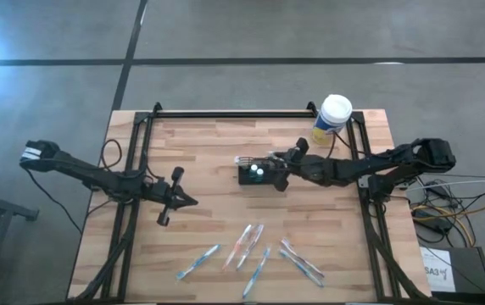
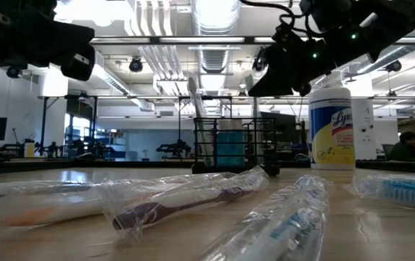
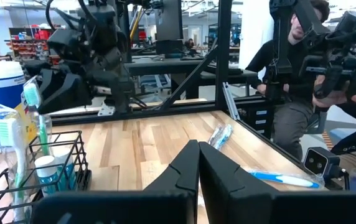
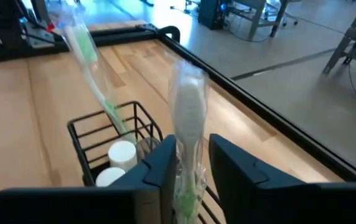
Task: Pick & Place toothbrushing station
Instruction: Put the green toothbrush into the black wire organizer, then put the right violet toothbrush into the black wire organizer
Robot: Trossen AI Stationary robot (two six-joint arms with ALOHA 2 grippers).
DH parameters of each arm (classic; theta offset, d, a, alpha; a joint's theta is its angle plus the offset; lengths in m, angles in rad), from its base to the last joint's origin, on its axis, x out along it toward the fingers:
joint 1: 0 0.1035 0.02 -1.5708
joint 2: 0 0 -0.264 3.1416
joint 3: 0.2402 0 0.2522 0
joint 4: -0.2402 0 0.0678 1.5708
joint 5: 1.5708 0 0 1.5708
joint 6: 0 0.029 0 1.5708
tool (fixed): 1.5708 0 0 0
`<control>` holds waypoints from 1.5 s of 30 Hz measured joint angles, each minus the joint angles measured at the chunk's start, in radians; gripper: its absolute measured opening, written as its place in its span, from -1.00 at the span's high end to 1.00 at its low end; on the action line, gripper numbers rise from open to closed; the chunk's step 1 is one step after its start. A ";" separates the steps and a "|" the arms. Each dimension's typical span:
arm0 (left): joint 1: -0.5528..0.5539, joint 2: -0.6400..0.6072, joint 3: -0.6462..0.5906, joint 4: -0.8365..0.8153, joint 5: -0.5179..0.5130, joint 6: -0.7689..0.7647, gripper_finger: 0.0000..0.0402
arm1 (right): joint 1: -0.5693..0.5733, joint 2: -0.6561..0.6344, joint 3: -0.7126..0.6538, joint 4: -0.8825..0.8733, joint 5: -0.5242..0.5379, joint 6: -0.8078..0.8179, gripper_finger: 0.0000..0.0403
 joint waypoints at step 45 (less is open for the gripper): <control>-0.001 0.031 -0.004 -0.022 -0.058 -0.324 0.96 | 0.816 0.152 0.355 -1.073 -0.157 1.003 0.69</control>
